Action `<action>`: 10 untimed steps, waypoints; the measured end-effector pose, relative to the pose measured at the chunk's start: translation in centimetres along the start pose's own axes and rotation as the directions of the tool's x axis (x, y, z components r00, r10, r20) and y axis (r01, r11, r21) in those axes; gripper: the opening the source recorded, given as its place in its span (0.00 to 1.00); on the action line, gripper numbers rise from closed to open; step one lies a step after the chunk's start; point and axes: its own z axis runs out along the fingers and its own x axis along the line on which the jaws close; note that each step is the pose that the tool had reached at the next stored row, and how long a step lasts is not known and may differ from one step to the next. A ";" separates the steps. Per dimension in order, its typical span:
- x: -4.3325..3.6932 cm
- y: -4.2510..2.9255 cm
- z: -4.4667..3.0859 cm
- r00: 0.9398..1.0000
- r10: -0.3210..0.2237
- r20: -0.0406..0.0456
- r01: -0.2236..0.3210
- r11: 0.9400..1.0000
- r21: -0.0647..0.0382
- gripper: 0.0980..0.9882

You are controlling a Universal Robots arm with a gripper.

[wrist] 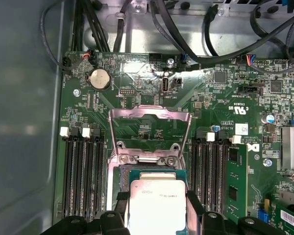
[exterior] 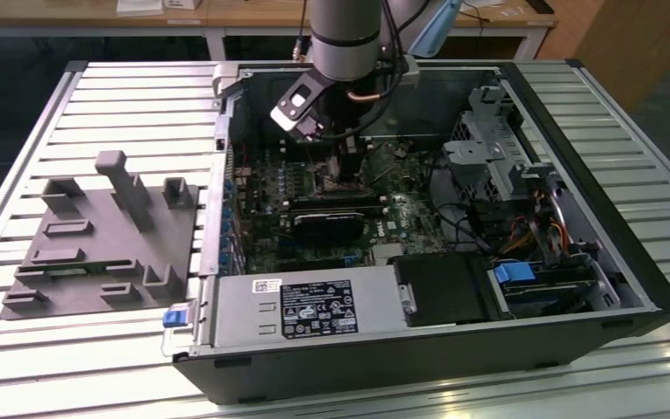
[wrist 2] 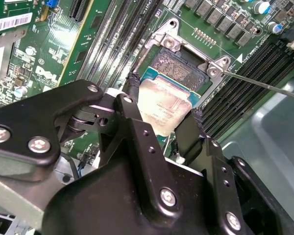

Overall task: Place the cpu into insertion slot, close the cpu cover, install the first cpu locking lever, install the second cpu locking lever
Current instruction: 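Place the cpu into insertion slot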

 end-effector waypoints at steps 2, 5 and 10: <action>0.01 -0.01 0.10 1.000 0.000 0.000 0.000 1.000 0.000 0.50; 0.02 -0.02 0.25 1.000 0.001 0.000 -0.001 1.000 0.000 0.50; 0.09 -0.03 0.44 1.000 0.002 0.000 -0.002 1.000 0.000 0.50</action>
